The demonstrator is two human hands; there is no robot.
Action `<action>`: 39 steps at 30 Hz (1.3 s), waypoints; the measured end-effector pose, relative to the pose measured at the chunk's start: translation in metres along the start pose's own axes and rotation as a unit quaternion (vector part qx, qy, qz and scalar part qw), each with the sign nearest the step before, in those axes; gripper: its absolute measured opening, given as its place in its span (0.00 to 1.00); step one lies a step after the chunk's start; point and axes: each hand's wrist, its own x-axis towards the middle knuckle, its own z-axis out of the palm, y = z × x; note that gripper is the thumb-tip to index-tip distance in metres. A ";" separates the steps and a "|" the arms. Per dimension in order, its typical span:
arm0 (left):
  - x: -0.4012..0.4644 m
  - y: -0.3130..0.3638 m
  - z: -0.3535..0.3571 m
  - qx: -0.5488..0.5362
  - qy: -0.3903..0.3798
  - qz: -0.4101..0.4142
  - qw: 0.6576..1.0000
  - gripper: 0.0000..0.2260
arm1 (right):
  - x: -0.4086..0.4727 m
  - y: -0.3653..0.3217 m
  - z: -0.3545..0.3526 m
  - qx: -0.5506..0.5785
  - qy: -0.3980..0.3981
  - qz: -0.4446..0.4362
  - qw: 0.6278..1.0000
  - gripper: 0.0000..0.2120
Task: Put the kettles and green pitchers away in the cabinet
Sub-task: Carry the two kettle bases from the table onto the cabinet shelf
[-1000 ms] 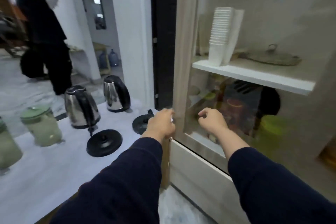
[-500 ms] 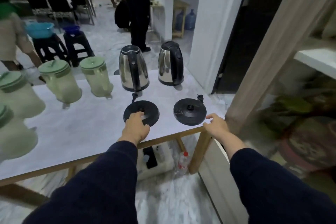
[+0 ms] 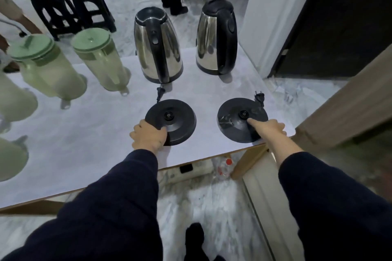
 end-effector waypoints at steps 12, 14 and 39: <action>0.037 0.015 -0.003 -0.034 -0.064 -0.029 0.997 0.30 | 0.012 -0.035 0.013 -0.101 -0.073 -0.027 0.992 0.51; 0.037 0.019 -0.001 -0.049 -0.061 -0.047 0.996 0.26 | 0.014 -0.036 0.016 -0.088 -0.075 -0.022 0.993 0.52; -0.020 0.030 -0.007 -0.476 -0.072 -0.034 0.876 0.15 | -0.028 0.004 -0.010 0.482 -0.055 0.009 0.875 0.17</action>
